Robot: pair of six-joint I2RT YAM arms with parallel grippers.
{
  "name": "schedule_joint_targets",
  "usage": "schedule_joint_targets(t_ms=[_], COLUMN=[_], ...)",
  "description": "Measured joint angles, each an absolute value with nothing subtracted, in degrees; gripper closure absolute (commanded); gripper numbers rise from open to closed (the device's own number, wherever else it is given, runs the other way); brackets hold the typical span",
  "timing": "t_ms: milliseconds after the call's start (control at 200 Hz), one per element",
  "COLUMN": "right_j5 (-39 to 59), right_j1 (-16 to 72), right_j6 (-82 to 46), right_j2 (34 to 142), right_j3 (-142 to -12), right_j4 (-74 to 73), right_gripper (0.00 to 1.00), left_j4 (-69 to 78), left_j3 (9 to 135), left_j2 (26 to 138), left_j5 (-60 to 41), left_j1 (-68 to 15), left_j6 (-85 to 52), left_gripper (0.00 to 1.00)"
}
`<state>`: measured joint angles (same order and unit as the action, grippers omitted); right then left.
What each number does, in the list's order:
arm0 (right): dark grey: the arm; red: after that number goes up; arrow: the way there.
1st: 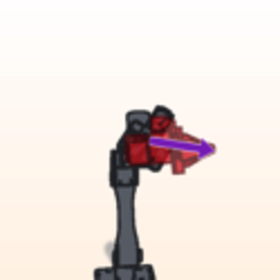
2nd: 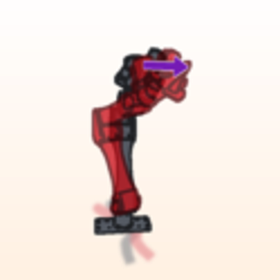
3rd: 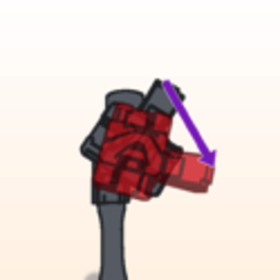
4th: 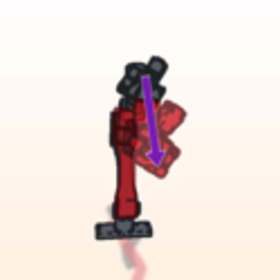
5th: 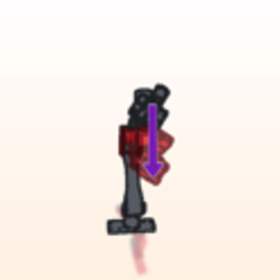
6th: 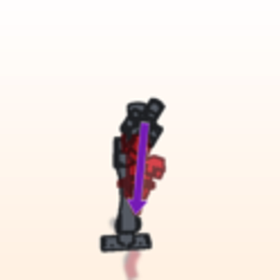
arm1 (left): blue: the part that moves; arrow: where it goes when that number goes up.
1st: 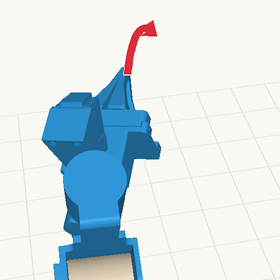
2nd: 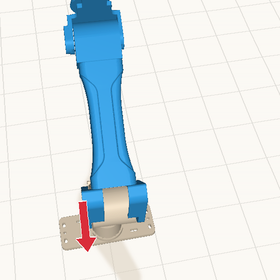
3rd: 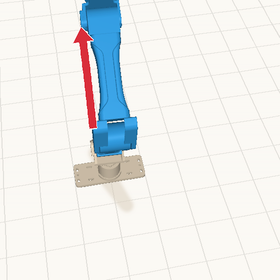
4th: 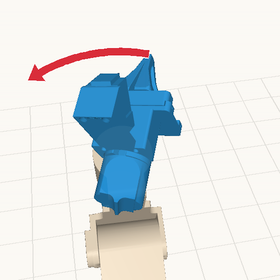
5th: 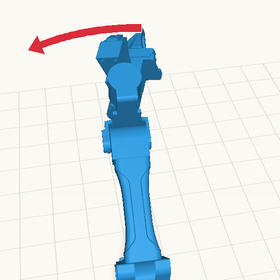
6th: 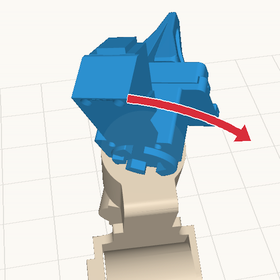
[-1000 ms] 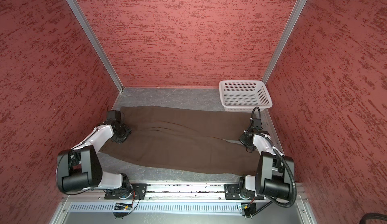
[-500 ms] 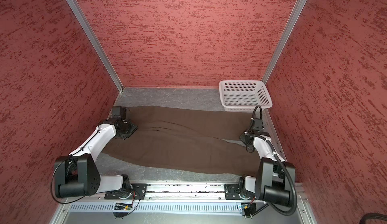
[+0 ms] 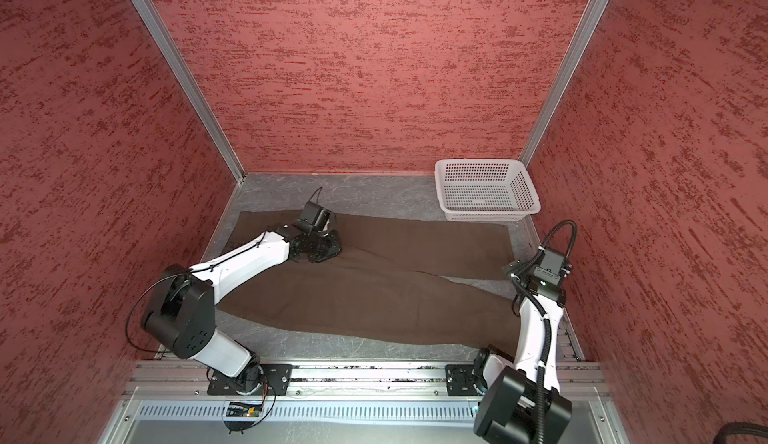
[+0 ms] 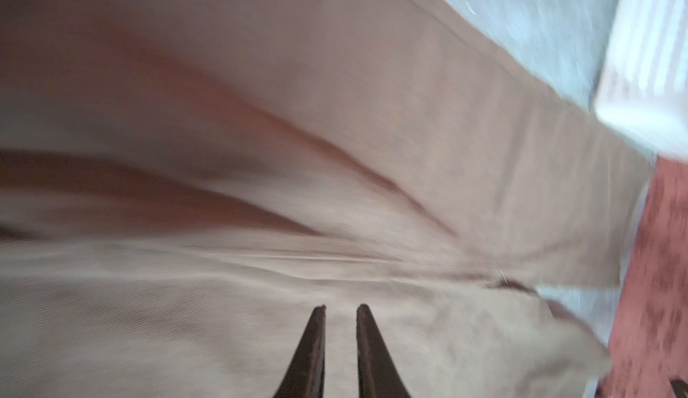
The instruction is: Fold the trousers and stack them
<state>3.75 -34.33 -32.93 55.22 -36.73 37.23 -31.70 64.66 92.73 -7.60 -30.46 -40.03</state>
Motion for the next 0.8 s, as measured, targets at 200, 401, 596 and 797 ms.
schedule_joint_targets(t_ms=[200, 401, 596, 797], right_j5=[12.01, 18.15, 22.17, 22.61], right_j1=[-45.12, -45.93, -45.98, -45.98], right_j6=[-34.37, -35.11, -35.97, -34.94], right_j2=[56.53, 59.4, 60.31, 56.01], right_j3=[-30.96, -28.03, -27.66, -30.11], right_j4=[36.82, 33.78, 30.72, 32.88], right_gripper=[0.11, 0.38, 1.0, 1.0], left_j4=[-30.44, -29.5, -29.71, -30.81], left_j3=[70.3, 73.32, 77.03, 77.97], left_j2=[100.16, 105.06, 109.25, 110.52], left_j5=[-10.31, -13.3, -14.11, -14.31], left_j1=[-38.48, -41.63, -43.09, -43.42], left_j6=[-39.07, -39.09, -39.11, -39.16], left_gripper=[0.8, 0.8, 0.79, 0.79])
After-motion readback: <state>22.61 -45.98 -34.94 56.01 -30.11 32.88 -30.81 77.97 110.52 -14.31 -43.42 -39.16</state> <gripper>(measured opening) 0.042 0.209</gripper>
